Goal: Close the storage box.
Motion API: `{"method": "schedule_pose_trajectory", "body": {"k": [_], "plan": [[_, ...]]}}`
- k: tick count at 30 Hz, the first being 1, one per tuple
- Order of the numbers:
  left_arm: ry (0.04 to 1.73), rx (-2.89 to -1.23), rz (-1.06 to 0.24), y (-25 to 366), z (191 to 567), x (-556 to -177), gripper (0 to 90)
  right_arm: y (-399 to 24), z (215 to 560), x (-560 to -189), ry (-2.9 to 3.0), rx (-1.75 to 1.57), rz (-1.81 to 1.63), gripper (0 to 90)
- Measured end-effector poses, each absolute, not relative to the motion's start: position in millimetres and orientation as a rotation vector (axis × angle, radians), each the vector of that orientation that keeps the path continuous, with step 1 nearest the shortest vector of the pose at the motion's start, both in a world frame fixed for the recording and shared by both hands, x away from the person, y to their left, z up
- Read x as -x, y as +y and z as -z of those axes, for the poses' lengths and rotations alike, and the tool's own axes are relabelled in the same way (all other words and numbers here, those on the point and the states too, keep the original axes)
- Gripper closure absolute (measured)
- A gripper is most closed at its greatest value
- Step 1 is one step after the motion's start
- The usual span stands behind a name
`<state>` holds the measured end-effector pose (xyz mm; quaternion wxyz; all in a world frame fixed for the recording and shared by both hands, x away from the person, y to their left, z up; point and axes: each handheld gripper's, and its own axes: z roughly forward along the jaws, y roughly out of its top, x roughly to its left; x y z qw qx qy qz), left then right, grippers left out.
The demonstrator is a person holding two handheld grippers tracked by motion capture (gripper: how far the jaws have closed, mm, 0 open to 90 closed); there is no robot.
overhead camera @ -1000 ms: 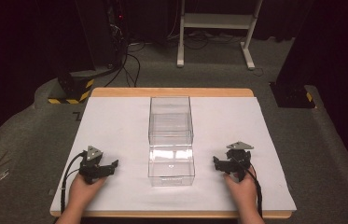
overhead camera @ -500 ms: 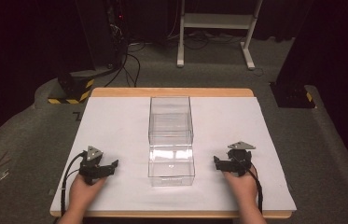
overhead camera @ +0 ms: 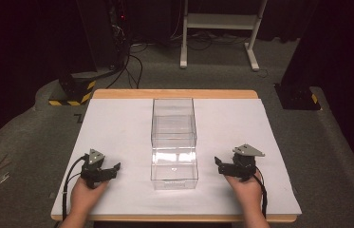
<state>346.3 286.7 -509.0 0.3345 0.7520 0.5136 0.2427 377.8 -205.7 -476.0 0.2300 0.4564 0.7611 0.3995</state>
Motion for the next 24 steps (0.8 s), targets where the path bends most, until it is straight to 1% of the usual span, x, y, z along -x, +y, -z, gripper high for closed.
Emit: {"method": "schedule_pose_trajectory", "body": {"k": [11, 24], "plan": [[1.342, -1.966, -0.619, 288, 509, -348, 25.1, -198, 468, -365, 2.110, -1.185, -1.182, 9.1], [1.345, -1.963, -0.617, 288, 509, -348, 25.1, -200, 457, -349, 2.073, -1.153, -1.275, 9.1]]}}
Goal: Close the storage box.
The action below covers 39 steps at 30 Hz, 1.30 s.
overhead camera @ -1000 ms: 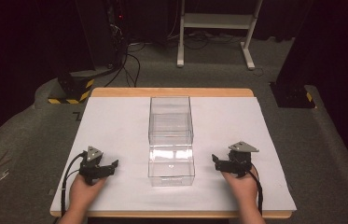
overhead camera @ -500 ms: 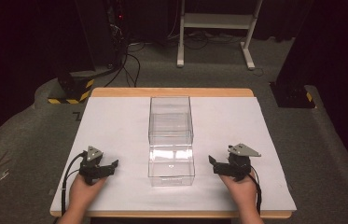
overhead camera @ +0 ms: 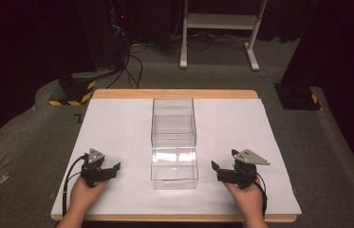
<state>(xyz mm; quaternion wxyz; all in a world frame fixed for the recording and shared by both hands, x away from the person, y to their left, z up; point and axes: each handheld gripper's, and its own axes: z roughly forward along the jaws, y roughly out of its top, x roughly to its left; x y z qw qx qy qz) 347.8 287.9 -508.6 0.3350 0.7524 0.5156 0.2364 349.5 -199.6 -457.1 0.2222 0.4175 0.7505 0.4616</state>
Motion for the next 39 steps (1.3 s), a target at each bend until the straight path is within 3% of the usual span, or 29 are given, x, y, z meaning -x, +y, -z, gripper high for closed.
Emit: {"method": "schedule_pose_trajectory", "body": {"k": [39], "plan": [[1.344, -1.966, -0.623, 288, 509, -347, 25.0, -163, 437, -327, 2.146, -0.977, -1.496, 9.2]]}}
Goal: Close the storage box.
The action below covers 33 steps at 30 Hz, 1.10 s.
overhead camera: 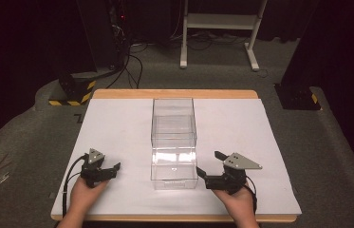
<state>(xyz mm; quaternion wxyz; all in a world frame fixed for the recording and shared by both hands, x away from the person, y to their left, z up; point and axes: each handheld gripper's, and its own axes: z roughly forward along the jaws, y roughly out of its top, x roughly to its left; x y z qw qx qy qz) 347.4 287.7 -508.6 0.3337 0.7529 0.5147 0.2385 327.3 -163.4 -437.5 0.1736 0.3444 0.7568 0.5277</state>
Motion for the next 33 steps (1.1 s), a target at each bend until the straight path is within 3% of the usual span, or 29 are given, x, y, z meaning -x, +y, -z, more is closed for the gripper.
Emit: {"method": "schedule_pose_trajectory", "body": {"k": [33], "plan": [[1.346, -1.963, -0.617, 288, 509, -348, 24.9, -147, 455, -319, 2.268, -0.956, -1.505, 9.3]]}}
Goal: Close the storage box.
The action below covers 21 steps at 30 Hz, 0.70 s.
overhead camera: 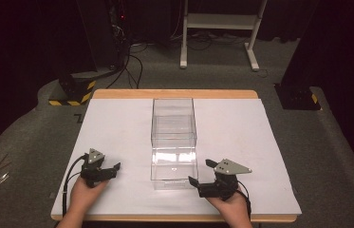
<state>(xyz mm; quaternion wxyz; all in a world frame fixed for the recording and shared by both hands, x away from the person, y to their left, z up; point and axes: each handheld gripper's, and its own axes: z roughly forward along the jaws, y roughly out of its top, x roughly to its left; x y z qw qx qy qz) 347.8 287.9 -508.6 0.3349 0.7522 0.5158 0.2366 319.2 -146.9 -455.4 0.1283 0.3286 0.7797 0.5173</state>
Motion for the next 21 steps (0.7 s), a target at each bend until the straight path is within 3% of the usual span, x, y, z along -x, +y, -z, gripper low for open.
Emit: {"method": "schedule_pose_trajectory", "body": {"k": [21], "plan": [[1.344, -1.966, -0.620, 288, 508, -348, 24.8, -139, 463, -335, 2.238, -0.973, -1.529, 9.2]]}}
